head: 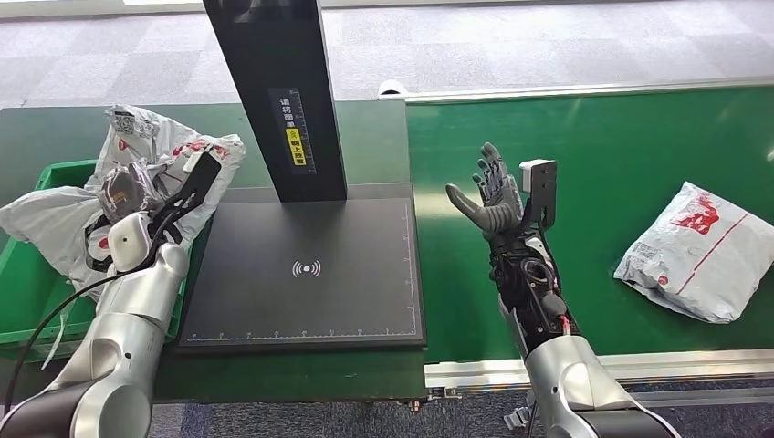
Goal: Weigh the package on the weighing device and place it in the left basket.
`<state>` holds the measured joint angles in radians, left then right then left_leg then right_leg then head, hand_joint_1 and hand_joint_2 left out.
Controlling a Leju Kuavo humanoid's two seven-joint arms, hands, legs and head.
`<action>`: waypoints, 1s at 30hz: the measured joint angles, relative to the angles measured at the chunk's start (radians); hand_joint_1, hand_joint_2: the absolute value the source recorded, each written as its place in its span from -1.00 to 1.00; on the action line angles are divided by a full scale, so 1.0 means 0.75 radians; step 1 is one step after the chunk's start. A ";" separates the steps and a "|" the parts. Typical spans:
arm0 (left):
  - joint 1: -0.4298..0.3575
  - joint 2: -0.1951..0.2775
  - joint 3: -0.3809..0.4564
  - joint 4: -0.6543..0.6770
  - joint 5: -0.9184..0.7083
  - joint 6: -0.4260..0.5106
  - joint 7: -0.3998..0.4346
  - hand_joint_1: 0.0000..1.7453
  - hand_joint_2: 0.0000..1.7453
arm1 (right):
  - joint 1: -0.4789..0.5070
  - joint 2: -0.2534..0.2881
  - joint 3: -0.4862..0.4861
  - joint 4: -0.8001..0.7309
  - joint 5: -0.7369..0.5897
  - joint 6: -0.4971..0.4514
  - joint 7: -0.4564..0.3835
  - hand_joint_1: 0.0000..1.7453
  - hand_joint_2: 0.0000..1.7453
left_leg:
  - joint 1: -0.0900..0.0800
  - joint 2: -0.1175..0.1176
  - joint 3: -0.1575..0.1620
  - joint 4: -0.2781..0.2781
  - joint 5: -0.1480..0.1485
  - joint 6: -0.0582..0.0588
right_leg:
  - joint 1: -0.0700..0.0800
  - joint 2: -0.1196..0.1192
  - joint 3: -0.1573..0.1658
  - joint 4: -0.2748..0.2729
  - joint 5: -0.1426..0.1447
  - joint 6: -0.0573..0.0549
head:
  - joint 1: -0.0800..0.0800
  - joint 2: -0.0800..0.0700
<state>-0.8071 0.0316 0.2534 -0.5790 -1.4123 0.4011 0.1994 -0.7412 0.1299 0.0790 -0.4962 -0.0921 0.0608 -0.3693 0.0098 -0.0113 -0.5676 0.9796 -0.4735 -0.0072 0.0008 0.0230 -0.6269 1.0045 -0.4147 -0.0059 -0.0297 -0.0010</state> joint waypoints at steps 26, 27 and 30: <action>-0.033 0.075 0.068 0.043 0.155 0.367 -0.507 -1.00 1.00 | -0.018 0.002 0.019 0.009 -0.004 -0.002 0.019 -1.00 1.00 | 0.000 -0.001 0.000 0.000 0.000 -0.001 | 0.000 -0.001 0.000 0.000 0.000 0.000 | 0.000 0.000; -0.019 0.059 0.087 -0.008 0.161 0.369 -0.568 -1.00 1.00 | -0.016 0.002 0.020 0.009 -0.004 -0.002 0.016 -1.00 1.00 | 0.000 -0.001 0.000 0.000 0.000 -0.001 | 0.000 -0.001 0.000 0.000 0.000 0.000 | 0.000 0.000; 0.016 0.012 0.145 -0.147 0.164 0.377 -0.683 -1.00 1.00 | -0.013 0.003 0.021 0.009 -0.005 -0.002 0.011 -1.00 1.00 | 0.000 -0.001 -0.001 0.000 0.000 -0.001 | 0.000 -0.001 0.000 0.000 0.000 0.000 | 0.000 0.000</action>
<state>-0.7948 0.0406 0.3620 -0.6892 -1.2896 0.6837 -0.3127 -0.7507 0.1318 0.0950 -0.4894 -0.0962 0.0596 -0.3607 0.0098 -0.0119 -0.5681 0.9797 -0.4739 -0.0076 0.0006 0.0223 -0.6270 1.0043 -0.4147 -0.0059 -0.0296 -0.0010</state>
